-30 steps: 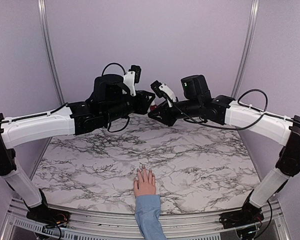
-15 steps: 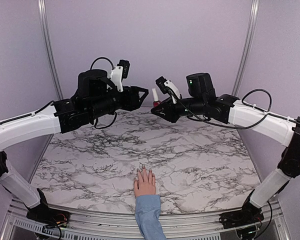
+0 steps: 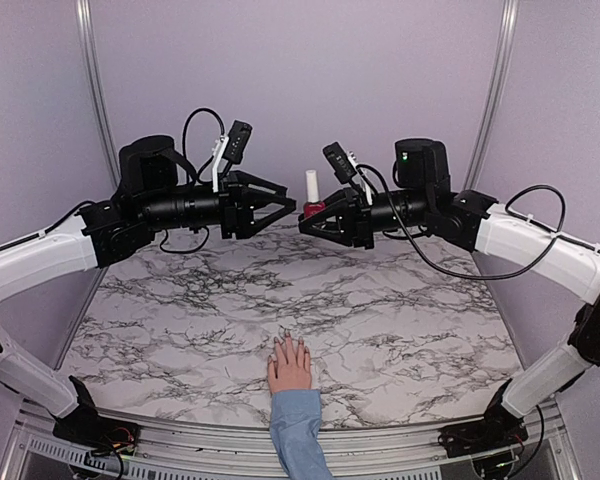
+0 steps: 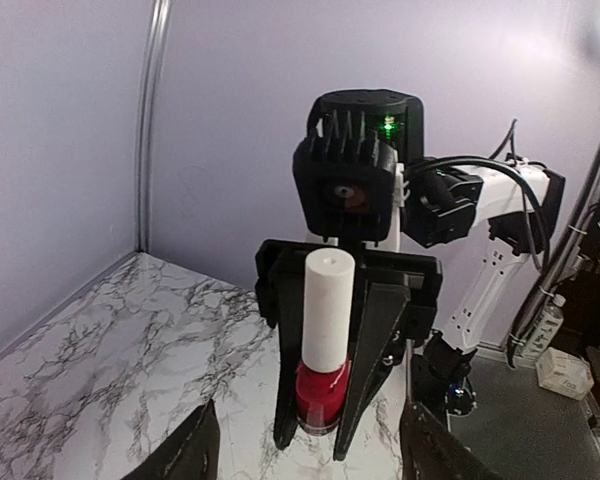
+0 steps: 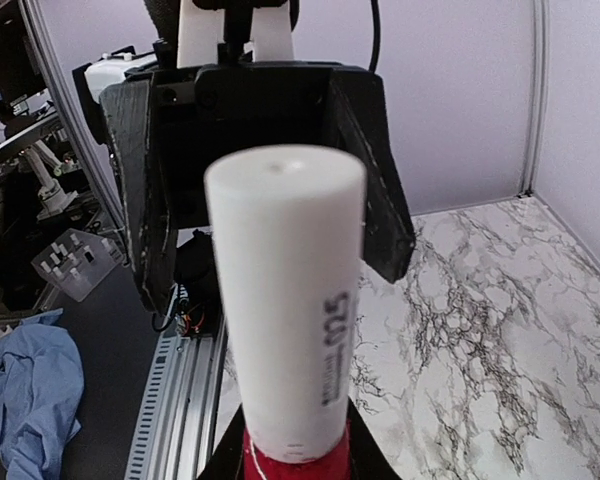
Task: Paint the nails
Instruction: Unscrew the cap of the nail polish bottle.
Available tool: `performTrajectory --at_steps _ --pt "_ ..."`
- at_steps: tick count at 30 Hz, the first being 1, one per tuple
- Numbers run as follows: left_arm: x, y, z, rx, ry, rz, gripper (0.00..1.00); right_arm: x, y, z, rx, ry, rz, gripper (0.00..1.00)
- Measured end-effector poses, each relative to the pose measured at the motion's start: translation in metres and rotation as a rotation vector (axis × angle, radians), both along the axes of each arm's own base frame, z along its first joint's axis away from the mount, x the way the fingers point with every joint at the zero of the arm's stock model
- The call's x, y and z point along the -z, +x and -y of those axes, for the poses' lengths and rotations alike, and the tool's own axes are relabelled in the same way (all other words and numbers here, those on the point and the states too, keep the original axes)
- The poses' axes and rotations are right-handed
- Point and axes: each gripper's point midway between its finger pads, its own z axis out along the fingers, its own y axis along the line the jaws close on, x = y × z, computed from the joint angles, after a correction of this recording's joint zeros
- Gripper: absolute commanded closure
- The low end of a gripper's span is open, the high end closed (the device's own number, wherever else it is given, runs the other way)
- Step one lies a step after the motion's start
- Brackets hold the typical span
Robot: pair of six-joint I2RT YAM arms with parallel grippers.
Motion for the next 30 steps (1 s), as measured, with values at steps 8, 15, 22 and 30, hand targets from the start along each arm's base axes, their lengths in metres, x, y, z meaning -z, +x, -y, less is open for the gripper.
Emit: performTrajectory --at_steps 8,15,22,30 --pt "-0.026 -0.034 0.013 0.241 -0.071 0.039 0.43 -0.009 -0.038 -0.002 -0.18 0.021 -0.037 1.0" --pt "-0.036 -0.044 0.023 0.34 -0.095 0.042 0.53 -0.007 -0.07 -0.01 -0.283 -0.001 -0.054 1.0" --pt "-0.03 -0.053 0.03 0.412 -0.086 0.017 0.6 -0.003 -0.074 -0.009 -0.296 -0.015 -0.068 1.0" --pt "-0.029 -0.059 0.031 0.44 -0.086 0.002 0.86 -0.004 -0.075 -0.008 -0.304 -0.013 -0.068 1.0"
